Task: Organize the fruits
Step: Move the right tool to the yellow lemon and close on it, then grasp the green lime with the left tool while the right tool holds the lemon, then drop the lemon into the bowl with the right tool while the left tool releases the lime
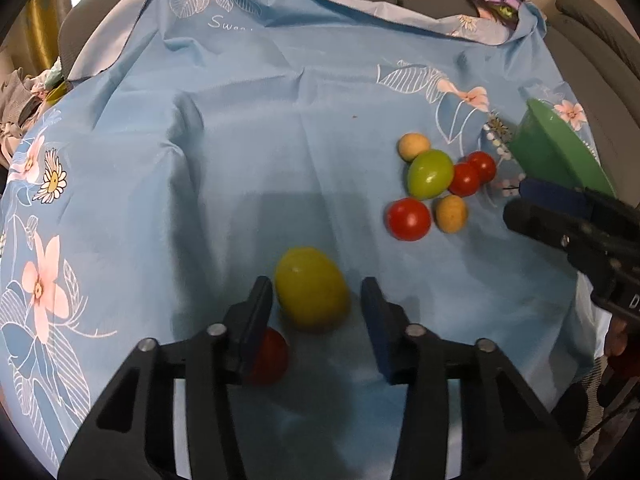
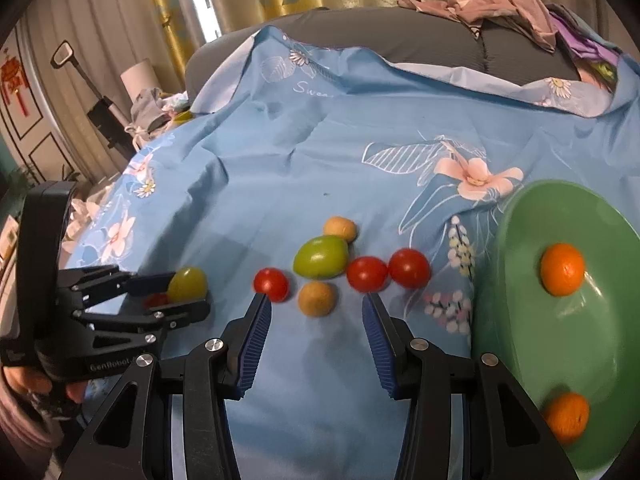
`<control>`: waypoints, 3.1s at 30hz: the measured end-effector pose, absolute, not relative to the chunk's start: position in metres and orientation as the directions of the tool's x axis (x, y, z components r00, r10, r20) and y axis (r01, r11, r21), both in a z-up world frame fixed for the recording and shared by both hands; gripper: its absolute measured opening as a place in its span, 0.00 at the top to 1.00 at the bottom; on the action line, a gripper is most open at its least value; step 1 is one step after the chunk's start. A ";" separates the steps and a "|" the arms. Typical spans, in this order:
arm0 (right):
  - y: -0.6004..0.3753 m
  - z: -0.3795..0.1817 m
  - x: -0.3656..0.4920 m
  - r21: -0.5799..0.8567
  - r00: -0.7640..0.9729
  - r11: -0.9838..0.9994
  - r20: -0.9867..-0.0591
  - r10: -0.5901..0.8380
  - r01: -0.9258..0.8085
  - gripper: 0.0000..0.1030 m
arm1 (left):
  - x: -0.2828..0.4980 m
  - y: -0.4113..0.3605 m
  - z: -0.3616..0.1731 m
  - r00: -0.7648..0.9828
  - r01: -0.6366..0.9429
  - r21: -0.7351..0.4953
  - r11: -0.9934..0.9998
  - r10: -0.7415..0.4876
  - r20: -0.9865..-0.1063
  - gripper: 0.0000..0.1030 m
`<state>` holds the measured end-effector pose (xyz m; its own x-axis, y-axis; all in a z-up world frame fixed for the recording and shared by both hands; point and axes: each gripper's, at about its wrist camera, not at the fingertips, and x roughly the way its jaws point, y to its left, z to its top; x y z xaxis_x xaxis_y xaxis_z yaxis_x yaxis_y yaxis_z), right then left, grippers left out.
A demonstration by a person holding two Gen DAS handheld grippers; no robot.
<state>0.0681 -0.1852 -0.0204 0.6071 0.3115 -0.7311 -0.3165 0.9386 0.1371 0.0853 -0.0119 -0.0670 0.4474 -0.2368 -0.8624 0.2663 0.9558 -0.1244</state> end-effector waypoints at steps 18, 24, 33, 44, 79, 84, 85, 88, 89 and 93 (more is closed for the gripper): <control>-0.149 -0.038 0.118 -0.031 0.598 0.937 -0.776 0.198 -0.349 0.53 | 0.082 0.012 -0.041 0.501 0.246 -0.231 0.941 -0.327 -0.801 0.64; -0.131 -0.042 0.124 -0.157 0.589 0.904 -0.799 0.120 -0.397 0.52 | 0.080 0.016 -0.039 0.500 0.250 -0.247 0.936 -0.343 -0.795 0.64; -0.127 -0.050 0.135 -0.160 0.538 0.887 -0.836 0.112 -0.433 0.51 | 0.078 0.022 -0.038 0.505 0.246 -0.270 0.931 -0.361 -0.784 0.64; -0.125 -0.054 0.140 -0.090 0.529 0.898 -0.831 0.171 -0.432 0.61 | 0.078 0.025 -0.040 0.503 0.245 -0.278 0.929 -0.367 -0.782 0.64; -0.192 0.029 0.035 0.104 0.685 0.926 -0.644 0.340 -0.362 0.61 | 0.032 -0.031 0.006 0.562 0.346 -0.151 0.926 -0.334 -0.757 0.64; -0.214 0.035 0.026 0.120 0.710 0.937 -0.623 0.327 -0.327 0.61 | 0.030 -0.051 0.013 0.561 0.385 -0.128 0.914 -0.343 -0.753 0.64; -0.218 0.036 0.024 0.123 0.715 0.940 -0.620 0.324 -0.319 0.61 | 0.029 -0.056 0.015 0.561 0.394 -0.123 0.911 -0.345 -0.752 0.64; -0.233 0.039 0.020 0.130 0.731 0.948 -0.608 0.309 -0.292 0.61 | 0.030 -0.071 0.019 0.560 0.421 -0.107 0.900 -0.351 -0.750 0.64; -0.237 0.039 0.019 0.133 0.735 0.949 -0.606 0.306 -0.285 0.61 | 0.030 -0.076 0.020 0.560 0.430 -0.103 0.897 -0.354 -0.749 0.64; -0.257 0.041 0.014 0.141 0.754 0.959 -0.594 0.280 -0.245 0.61 | 0.034 -0.098 0.026 0.555 0.469 -0.088 0.879 -0.371 -0.745 0.64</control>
